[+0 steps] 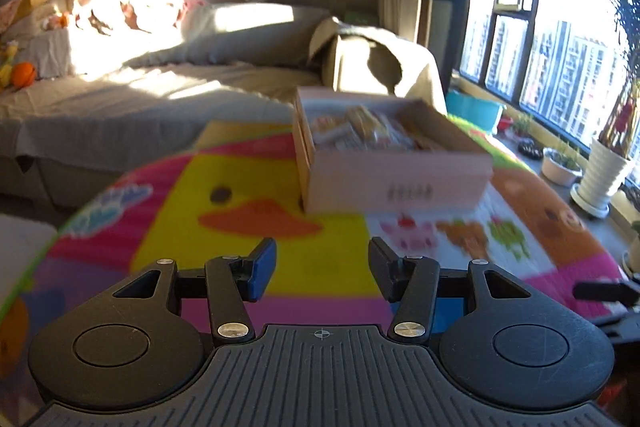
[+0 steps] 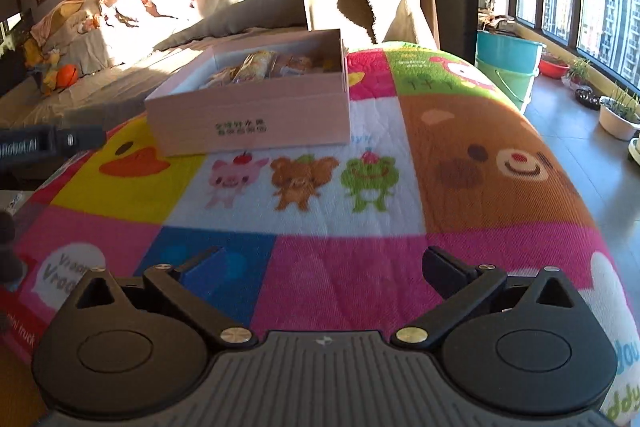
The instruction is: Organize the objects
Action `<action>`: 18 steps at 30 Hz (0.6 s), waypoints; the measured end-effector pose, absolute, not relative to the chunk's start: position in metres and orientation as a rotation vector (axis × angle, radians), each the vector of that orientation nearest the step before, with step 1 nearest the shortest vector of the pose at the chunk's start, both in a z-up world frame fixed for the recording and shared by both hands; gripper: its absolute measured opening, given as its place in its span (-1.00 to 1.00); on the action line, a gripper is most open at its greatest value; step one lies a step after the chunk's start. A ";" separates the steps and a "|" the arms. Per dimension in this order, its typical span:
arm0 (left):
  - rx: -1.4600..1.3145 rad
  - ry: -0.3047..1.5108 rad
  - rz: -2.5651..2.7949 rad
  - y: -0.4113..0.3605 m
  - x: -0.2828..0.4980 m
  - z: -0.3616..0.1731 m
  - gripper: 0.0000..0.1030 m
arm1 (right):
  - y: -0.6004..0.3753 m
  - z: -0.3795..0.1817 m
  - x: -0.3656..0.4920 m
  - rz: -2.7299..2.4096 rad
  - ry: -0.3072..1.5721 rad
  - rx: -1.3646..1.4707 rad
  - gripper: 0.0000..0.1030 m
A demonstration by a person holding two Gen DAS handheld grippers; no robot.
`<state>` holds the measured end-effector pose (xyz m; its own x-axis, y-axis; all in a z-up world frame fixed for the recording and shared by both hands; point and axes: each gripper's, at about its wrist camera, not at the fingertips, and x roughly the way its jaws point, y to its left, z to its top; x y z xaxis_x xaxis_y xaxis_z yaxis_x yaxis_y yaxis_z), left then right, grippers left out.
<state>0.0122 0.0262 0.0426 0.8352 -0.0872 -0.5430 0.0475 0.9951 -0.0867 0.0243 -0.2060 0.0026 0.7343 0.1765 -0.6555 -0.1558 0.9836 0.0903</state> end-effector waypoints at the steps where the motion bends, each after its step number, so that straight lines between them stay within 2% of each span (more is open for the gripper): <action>1: -0.069 0.590 -0.080 0.021 0.005 0.036 0.09 | -0.203 0.000 0.021 0.179 0.723 0.008 1.00; 7: 0.015 0.618 -0.056 0.000 -0.010 0.007 0.10 | -0.199 -0.007 0.015 0.166 0.715 -0.048 1.00; 18: 0.020 0.609 -0.028 -0.009 -0.018 0.003 0.12 | -0.197 -0.009 0.012 0.104 0.686 -0.027 1.00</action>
<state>-0.0184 -0.0094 0.0032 0.8197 -0.0205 -0.5725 0.0324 0.9994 0.0105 0.0123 -0.1972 -0.0095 0.7686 0.0871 -0.6338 -0.1046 0.9945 0.0098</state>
